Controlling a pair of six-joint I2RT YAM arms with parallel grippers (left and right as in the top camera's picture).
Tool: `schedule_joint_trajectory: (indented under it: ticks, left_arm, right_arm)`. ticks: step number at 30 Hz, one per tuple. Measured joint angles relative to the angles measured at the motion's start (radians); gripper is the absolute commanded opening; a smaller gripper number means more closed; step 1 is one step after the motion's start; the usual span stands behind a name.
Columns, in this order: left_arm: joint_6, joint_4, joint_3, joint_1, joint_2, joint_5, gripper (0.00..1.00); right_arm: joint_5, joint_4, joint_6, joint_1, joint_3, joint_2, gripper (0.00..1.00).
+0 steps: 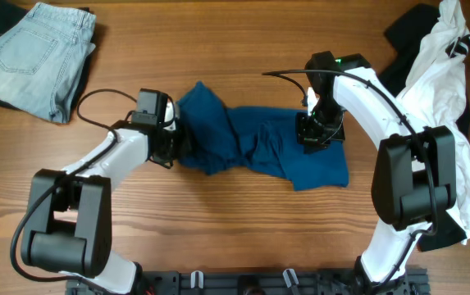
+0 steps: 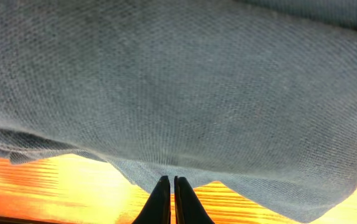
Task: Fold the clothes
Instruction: 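Push both grippers toward center, bunching the teal shirt inward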
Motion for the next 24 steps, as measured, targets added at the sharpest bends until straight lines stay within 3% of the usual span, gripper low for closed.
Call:
schedule_joint_trajectory:
  ticks: [12,24]
  left_arm:
    - [0.002,-0.148,0.012,0.142,-0.008,0.011,0.04]
    - [0.003,-0.180,0.016,0.153,-0.010,0.008,0.04]
  right_arm:
    - [-0.002,-0.009,-0.023,0.000,0.000,0.000,0.04]
    - [-0.134,0.108,-0.149,0.000,0.000,0.006,0.04]
